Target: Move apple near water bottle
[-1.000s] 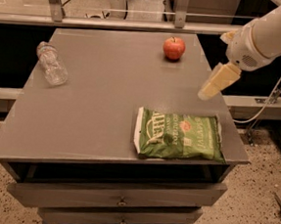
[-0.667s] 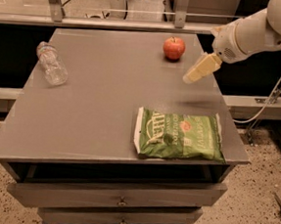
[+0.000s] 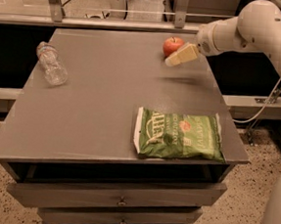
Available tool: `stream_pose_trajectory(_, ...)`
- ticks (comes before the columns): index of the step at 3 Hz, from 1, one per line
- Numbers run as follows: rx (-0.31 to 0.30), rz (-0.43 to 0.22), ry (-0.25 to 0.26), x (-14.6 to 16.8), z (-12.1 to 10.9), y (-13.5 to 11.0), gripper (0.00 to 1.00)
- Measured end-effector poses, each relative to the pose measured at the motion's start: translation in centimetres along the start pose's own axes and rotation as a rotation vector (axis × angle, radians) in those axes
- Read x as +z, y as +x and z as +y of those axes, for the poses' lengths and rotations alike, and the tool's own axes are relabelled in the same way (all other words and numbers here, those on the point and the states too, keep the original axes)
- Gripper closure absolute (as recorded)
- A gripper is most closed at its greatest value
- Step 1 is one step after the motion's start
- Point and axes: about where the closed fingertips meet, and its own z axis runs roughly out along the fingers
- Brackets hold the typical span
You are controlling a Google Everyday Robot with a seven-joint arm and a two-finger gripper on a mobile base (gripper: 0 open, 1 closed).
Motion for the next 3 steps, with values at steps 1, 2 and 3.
stream_pose_trajectory(1, 0.049, -0.012, 0.014, 3.1, -1.0, 0.1, 0.0)
stream_pose_trajectory(2, 0.07, -0.025, 0.001, 5.2, -1.1, -0.2, 0.12)
stream_pose_trajectory(3, 0.084, -0.029, -0.014, 6.2, -1.0, -0.1, 0.34)
